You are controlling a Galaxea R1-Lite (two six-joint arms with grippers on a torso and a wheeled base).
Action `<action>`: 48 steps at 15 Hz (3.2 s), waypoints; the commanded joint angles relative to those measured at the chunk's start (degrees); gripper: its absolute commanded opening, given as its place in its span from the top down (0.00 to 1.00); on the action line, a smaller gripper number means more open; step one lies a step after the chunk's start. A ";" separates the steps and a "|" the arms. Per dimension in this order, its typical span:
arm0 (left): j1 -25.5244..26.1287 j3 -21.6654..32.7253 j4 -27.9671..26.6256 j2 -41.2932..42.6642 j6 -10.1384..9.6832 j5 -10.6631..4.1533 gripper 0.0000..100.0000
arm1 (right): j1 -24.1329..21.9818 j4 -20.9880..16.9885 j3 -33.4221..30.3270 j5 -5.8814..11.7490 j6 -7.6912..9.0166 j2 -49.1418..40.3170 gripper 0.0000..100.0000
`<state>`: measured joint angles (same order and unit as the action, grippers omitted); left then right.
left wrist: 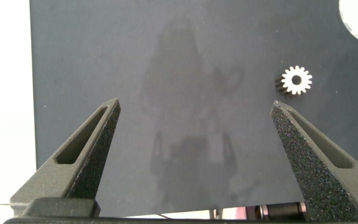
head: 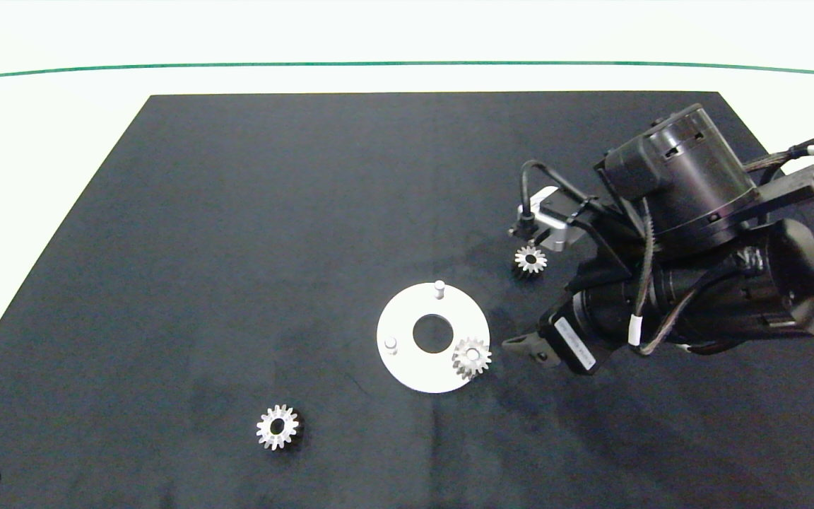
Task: Install three planetary gears onto the carrier pins
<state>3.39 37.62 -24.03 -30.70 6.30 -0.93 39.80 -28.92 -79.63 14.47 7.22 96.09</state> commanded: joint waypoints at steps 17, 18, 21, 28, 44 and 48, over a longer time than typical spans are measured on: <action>0.13 0.00 -0.05 -0.42 0.03 0.31 0.00 | -12.20 10.81 -1.67 -6.12 0.43 6.39 0.00; 0.13 0.00 -0.05 -0.42 0.03 0.31 0.00 | -12.20 10.81 -1.67 -6.12 0.34 7.01 0.00; 0.13 0.00 -0.05 -0.42 0.03 0.31 0.00 | -12.29 11.16 -2.37 -6.12 0.34 8.15 0.00; 0.13 -0.27 -0.05 -0.24 0.03 0.31 0.00 | -12.47 13.45 -4.22 -6.30 0.08 10.96 0.00; 0.21 -0.62 -0.05 -0.42 0.03 0.66 0.00 | -13.17 13.62 -7.73 -6.82 -0.19 14.04 0.00; 0.21 -0.62 -0.05 -0.33 0.03 0.66 0.00 | -13.61 13.62 -8.53 -7.26 -0.19 14.57 0.04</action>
<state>3.58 37.01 -23.94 -31.03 6.30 -0.18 26.23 -15.21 -87.96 7.24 6.96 110.45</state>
